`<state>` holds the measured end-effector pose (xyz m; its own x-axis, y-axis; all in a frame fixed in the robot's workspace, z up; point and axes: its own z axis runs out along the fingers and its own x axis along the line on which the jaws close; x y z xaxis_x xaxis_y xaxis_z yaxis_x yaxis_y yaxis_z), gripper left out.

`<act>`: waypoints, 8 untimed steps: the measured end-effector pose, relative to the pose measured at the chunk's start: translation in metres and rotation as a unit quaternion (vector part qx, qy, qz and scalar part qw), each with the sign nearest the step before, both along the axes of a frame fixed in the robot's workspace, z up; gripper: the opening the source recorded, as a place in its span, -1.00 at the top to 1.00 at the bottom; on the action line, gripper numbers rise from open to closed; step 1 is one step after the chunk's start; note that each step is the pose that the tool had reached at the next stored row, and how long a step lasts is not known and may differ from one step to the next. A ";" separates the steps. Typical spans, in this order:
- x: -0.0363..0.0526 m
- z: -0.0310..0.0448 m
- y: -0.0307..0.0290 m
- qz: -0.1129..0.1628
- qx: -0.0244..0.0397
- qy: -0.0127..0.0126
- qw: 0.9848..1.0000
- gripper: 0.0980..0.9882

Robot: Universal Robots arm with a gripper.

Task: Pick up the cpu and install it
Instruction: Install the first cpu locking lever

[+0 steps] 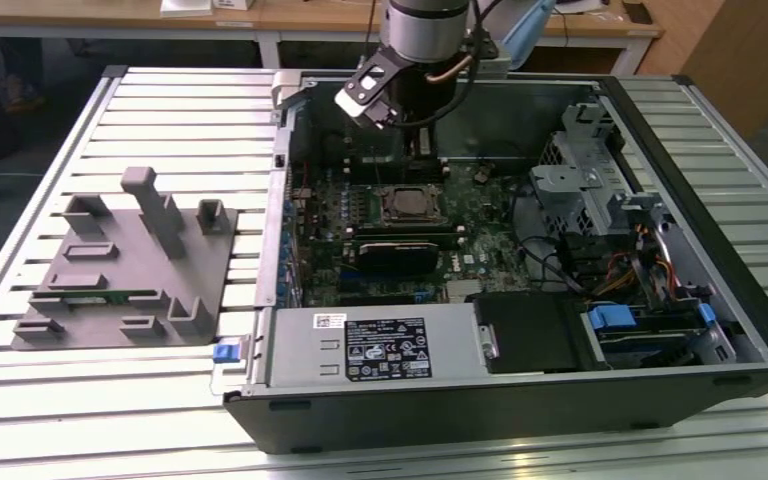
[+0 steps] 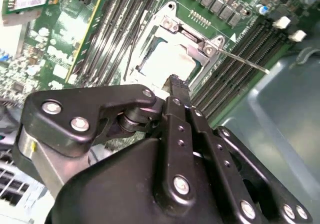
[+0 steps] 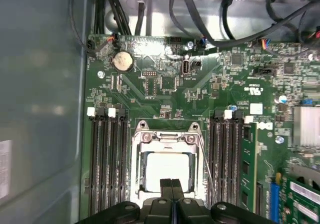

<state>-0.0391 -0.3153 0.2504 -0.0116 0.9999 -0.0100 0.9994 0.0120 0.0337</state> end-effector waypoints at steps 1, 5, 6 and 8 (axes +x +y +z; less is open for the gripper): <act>0.0000 0.0043 0.0000 0.000 0.000 0.000 1.000 0.98; 0.0000 0.0262 0.0000 0.000 0.000 0.000 1.000 0.98; 0.0000 0.0307 0.0000 0.000 0.000 0.000 1.000 0.98; 0.0000 0.0338 0.0000 0.000 0.000 0.000 1.000 0.98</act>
